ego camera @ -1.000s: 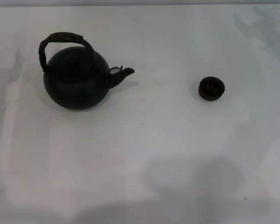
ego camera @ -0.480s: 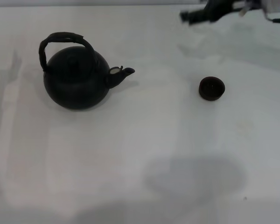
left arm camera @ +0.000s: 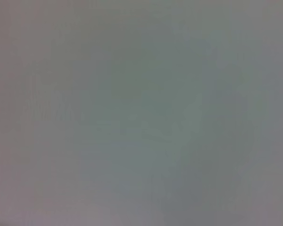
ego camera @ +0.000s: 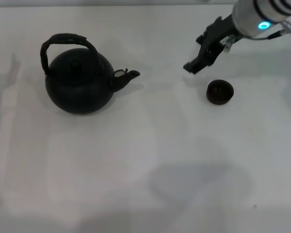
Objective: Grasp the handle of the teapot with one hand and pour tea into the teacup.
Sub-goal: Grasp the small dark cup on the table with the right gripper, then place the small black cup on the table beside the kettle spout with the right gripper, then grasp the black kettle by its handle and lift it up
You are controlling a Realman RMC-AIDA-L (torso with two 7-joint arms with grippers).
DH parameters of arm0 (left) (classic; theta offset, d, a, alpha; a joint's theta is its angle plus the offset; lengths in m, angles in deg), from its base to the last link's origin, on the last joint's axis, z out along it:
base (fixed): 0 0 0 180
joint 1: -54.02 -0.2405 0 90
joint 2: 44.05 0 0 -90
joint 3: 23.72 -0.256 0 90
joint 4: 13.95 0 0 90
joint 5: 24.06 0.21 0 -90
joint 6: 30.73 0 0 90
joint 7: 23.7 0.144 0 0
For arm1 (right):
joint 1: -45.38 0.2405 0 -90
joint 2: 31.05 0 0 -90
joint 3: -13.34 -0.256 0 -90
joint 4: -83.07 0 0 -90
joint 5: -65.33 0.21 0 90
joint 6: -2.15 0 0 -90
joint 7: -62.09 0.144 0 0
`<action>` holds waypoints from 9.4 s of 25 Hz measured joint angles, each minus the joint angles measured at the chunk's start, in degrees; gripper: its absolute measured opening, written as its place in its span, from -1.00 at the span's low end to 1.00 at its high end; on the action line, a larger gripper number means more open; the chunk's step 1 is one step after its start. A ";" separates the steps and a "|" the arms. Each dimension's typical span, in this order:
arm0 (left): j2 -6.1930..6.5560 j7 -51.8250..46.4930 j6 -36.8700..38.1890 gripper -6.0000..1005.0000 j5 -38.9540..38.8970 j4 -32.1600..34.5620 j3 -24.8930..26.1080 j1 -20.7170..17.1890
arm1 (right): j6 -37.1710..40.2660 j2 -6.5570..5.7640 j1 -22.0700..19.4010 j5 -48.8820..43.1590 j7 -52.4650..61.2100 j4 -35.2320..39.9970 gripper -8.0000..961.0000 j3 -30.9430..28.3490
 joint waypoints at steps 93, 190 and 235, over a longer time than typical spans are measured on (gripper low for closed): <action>0.18 0.00 0.08 0.75 -0.06 0.45 0.28 1.42 | -0.78 0.65 8.31 8.74 9.51 1.35 0.58 37.10; 0.19 -0.17 14.70 0.75 15.77 -2.94 -0.22 -6.51 | 15.58 0.11 -16.67 110.79 -100.75 -40.10 0.77 -27.84; -0.26 -3.78 7.66 0.50 30.59 -5.35 -0.03 -0.39 | 18.79 0.26 -14.47 111.22 -98.69 -40.67 0.76 -31.78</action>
